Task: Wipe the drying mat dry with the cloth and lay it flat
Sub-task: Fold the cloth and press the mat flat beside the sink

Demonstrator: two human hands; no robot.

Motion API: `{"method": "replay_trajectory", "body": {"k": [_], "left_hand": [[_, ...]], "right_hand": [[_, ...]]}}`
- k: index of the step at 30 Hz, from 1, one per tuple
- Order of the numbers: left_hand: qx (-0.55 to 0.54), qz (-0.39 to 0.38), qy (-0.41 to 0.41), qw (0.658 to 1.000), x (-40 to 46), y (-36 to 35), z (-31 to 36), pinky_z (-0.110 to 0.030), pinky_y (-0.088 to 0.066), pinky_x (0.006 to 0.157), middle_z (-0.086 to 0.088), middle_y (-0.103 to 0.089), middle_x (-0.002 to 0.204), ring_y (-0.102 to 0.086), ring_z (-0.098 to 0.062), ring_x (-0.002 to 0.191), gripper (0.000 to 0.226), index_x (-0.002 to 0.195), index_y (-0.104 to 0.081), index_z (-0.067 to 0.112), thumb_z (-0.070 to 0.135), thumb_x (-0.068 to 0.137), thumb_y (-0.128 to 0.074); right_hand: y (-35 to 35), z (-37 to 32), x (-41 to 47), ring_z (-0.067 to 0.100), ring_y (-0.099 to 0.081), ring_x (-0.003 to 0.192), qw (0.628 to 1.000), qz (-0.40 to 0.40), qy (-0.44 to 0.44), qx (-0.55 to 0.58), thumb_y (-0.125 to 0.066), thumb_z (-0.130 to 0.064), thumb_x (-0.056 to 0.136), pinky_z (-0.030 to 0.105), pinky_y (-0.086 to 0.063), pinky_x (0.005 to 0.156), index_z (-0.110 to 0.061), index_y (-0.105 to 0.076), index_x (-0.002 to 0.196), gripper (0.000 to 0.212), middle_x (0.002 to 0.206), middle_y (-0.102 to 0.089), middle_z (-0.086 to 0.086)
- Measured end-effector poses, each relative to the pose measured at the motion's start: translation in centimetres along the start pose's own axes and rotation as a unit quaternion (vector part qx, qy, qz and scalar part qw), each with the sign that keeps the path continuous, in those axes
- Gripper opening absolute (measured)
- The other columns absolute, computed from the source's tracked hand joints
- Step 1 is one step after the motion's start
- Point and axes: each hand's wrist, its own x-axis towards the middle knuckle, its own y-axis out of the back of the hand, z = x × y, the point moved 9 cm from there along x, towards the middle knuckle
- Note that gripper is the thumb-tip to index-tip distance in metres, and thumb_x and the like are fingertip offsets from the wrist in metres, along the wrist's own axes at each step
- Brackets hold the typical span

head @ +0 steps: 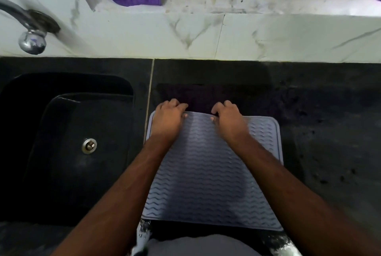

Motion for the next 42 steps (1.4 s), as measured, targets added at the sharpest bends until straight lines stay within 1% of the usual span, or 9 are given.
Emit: {"method": "replay_trajectory", "body": {"k": [6,10,13,16,19,26,30,35,42], "left_hand": [[-0.028,0.067,0.008,0.997,0.5,2.9,0.0,-0.035,-0.035,0.085,0.004,-0.056,0.103,-0.050,-0.021,0.100,0.019,0.100,-0.077,0.030,0.034,0.097,-0.059],[-0.065,0.157,0.010,0.985,-0.3,7.2,1.5,-0.040,-0.039,0.076,0.001,-0.052,0.098,-0.048,-0.022,0.092,0.015,0.093,-0.077,0.023,0.025,0.095,-0.061],[-0.126,0.191,0.000,0.973,0.1,10.1,2.3,-0.036,-0.046,0.069,-0.001,-0.051,0.101,-0.052,-0.016,0.085,0.016,0.097,-0.076,0.015,0.017,0.095,-0.061],[-0.114,0.216,0.025,0.969,2.1,11.8,1.8,-0.032,-0.045,0.060,-0.005,-0.054,0.106,-0.056,-0.019,0.079,0.014,0.098,-0.076,0.015,0.018,0.095,-0.062],[-0.129,0.195,0.045,0.971,5.2,10.7,0.4,-0.042,-0.053,0.067,-0.009,-0.052,0.107,-0.059,-0.026,0.081,0.015,0.098,-0.075,0.010,0.015,0.094,-0.061],[-0.182,0.170,0.099,0.963,11.2,6.9,-2.3,-0.043,-0.055,0.080,-0.008,-0.054,0.108,-0.059,-0.022,0.085,0.021,0.100,-0.075,0.006,0.019,0.099,-0.058],[-0.163,0.196,0.098,0.962,14.0,6.7,-2.4,-0.044,-0.054,0.073,-0.011,-0.055,0.109,-0.059,-0.024,0.083,0.025,0.091,-0.072,0.002,0.021,0.099,-0.058],[-0.199,0.186,0.118,0.955,15.3,3.4,-4.4,-0.040,-0.054,0.084,-0.007,-0.053,0.115,-0.057,-0.018,0.094,0.016,0.104,-0.072,0.009,0.019,0.096,-0.061],[-0.250,0.235,0.133,0.930,15.4,2.3,-5.4,-0.040,-0.049,0.076,-0.011,-0.052,0.112,-0.054,-0.021,0.092,0.013,0.102,-0.061,0.006,0.016,0.093,-0.062]], "right_hand": [[3.5,-1.4,-3.0,0.020,-0.045,0.060,0.992,0.118,-0.015,-0.035,-0.049,-0.023,0.102,0.036,-0.038,0.055,-0.024,-0.053,0.101,0.004,0.109,-0.041,0.000],[6.8,-2.9,-4.6,0.017,-0.041,0.061,0.968,0.249,-0.006,0.020,-0.052,-0.018,0.101,0.030,-0.036,0.046,-0.018,-0.054,0.103,0.003,0.114,-0.046,0.005],[8.6,-3.7,-3.6,0.021,-0.052,0.070,0.958,0.280,0.001,0.059,-0.047,-0.021,0.102,0.030,-0.034,0.054,-0.016,-0.056,0.104,0.010,0.113,-0.052,0.005],[9.4,-4.7,-0.6,0.024,-0.055,0.079,0.951,0.291,0.026,0.104,-0.045,-0.010,0.099,0.042,-0.046,0.062,-0.016,-0.052,0.102,0.010,0.108,-0.051,0.006],[8.0,-5.1,3.4,0.027,-0.055,0.082,0.952,0.267,0.045,0.139,-0.043,-0.007,0.099,0.050,-0.051,0.069,-0.013,-0.051,0.105,0.012,0.110,-0.047,0.009],[5.6,-3.6,9.2,0.026,-0.055,0.080,0.951,0.262,0.038,0.161,-0.047,-0.010,0.101,0.046,-0.053,0.069,-0.009,-0.051,0.107,0.007,0.113,-0.047,0.011],[5.7,-3.2,12.2,0.031,-0.057,0.081,0.948,0.286,0.046,0.133,-0.047,-0.006,0.100,0.046,-0.052,0.069,-0.006,-0.053,0.105,0.008,0.111,-0.049,0.016],[3.4,-2.9,15.4,0.035,-0.058,0.088,0.965,0.244,0.064,0.069,-0.050,-0.005,0.095,0.047,-0.053,0.075,-0.008,-0.055,0.112,0.018,0.113,-0.049,0.017],[4.0,-3.9,15.4,0.034,-0.060,0.094,0.958,0.271,0.096,0.014,-0.057,-0.008,0.094,0.043,-0.053,0.075,-0.012,-0.057,0.127,0.034,0.122,-0.053,0.017]]}}
